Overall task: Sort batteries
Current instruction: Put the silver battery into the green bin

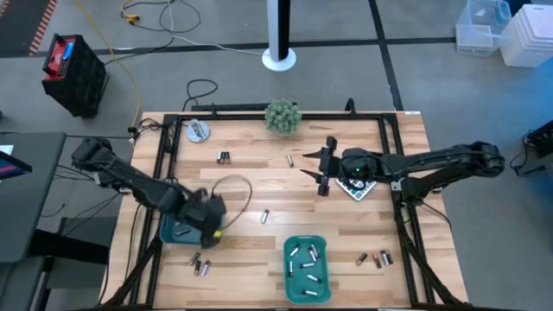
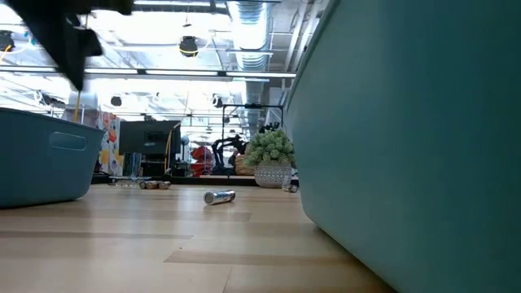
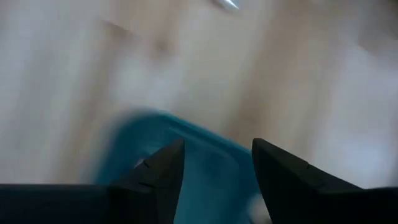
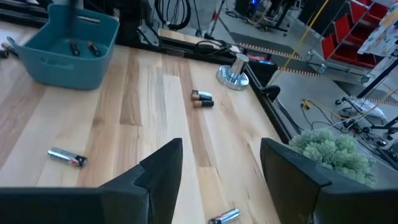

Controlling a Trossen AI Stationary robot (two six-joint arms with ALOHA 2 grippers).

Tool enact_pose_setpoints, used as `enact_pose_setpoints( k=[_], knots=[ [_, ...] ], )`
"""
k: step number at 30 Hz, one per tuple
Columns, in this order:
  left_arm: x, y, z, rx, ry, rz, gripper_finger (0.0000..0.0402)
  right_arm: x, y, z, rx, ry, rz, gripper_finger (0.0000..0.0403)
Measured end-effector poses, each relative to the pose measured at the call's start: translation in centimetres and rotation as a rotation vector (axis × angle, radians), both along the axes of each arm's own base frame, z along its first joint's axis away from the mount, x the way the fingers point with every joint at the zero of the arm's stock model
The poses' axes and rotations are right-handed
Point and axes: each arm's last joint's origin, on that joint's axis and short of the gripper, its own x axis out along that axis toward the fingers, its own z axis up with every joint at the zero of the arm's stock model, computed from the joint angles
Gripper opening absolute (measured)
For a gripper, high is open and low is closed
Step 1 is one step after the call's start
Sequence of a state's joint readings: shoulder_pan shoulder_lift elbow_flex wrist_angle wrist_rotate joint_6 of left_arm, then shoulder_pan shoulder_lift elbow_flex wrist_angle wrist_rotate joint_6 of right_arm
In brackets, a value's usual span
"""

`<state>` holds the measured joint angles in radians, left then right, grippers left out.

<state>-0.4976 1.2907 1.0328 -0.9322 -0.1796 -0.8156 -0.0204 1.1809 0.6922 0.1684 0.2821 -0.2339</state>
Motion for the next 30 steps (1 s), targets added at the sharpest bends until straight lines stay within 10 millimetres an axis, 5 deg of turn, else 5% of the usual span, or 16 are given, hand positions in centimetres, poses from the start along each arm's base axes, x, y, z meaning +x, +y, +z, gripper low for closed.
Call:
enact_pose_setpoints(
  k=[9, 18, 25, 30],
  knots=[
    [-1.5, -5.9, 0.3, -0.340, -0.006, 0.001, 0.0164, 0.0, 0.0, -0.3, -0.002, 0.025, 0.000, 0.0232],
    [-1.2, -10.6, -3.7, -0.420, 0.140, 0.101, 0.0140, 0.0, -0.2, -0.3, -0.002, 0.032, -0.009, 0.0232],
    [-0.7, -11.8, -7.3, -0.326, 0.264, 0.141, 0.0151, 0.0, -0.2, -0.2, -0.002, 0.010, -0.009, 0.0232],
    [-0.9, -11.8, -8.2, -0.279, 0.308, 0.144, 0.0166, 0.1, 0.0, -0.1, -0.002, 0.005, 0.001, 0.0232]
  ],
)
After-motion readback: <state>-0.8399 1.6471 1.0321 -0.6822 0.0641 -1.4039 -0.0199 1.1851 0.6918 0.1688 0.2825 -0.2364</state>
